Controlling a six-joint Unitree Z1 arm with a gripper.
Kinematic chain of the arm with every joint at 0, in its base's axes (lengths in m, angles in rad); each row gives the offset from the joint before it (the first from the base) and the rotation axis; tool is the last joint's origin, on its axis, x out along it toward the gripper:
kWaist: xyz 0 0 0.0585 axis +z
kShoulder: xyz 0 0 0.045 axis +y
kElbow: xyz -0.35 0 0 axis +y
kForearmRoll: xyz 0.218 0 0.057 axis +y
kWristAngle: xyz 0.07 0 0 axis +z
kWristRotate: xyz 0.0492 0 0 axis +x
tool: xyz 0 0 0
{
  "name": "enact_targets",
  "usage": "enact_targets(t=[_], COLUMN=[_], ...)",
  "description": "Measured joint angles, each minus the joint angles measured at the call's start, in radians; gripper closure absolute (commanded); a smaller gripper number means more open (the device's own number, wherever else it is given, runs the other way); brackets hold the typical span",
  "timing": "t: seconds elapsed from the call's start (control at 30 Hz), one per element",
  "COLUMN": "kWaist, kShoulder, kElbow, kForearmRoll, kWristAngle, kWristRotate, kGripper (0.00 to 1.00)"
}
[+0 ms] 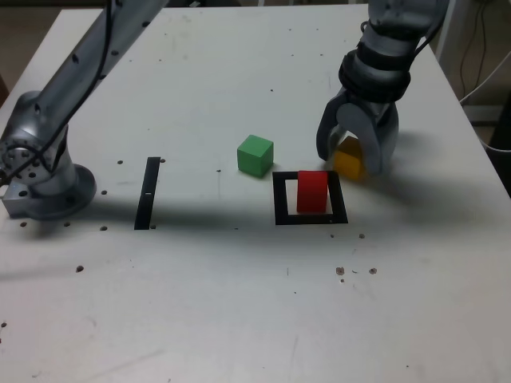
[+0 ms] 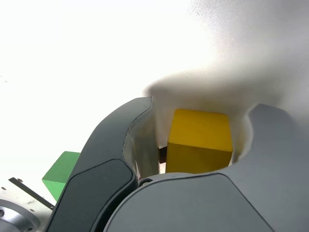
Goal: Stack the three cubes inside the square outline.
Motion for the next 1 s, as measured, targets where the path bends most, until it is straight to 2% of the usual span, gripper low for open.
enact_targets(t=[0.53,1.0], kWaist=[0.0,-0.001], kShoulder=[-0.008,-0.129], kElbow=[-0.001,0.011], kForearmRoll=[0.005,0.077], kWristAngle=[0.009,0.021], kWristRotate=[-0.012,-0.106], kGripper=[0.62,0.62])
